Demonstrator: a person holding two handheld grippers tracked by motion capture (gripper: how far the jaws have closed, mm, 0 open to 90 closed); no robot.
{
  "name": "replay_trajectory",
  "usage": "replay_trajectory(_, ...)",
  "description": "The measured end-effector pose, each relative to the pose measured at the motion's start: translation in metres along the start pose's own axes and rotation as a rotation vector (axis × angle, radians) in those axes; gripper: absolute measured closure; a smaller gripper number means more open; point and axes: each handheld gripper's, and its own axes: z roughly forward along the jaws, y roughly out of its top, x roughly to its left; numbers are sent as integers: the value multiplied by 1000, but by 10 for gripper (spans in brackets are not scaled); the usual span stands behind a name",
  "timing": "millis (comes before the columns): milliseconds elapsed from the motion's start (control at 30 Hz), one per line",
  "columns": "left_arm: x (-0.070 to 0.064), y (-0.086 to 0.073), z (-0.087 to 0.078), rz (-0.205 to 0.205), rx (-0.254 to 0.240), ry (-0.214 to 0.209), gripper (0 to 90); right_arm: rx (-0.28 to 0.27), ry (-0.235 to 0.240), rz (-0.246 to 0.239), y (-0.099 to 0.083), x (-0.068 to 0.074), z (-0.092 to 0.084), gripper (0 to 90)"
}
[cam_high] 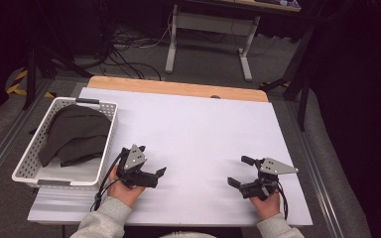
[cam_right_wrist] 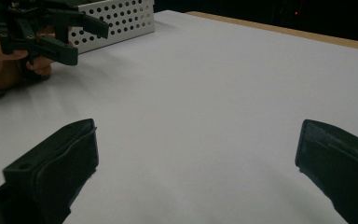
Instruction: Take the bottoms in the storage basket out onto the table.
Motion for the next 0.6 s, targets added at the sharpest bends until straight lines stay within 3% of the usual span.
replay_trajectory(233, -2, 4, -2, -6, 17, -13, 4, -4, 10, 15, -1, -2, 0, 0)
replay_trajectory(600, -7, 16, -9, 35, 16, -41, 3, -2, 17, 20, -1, -2, 1, 0)
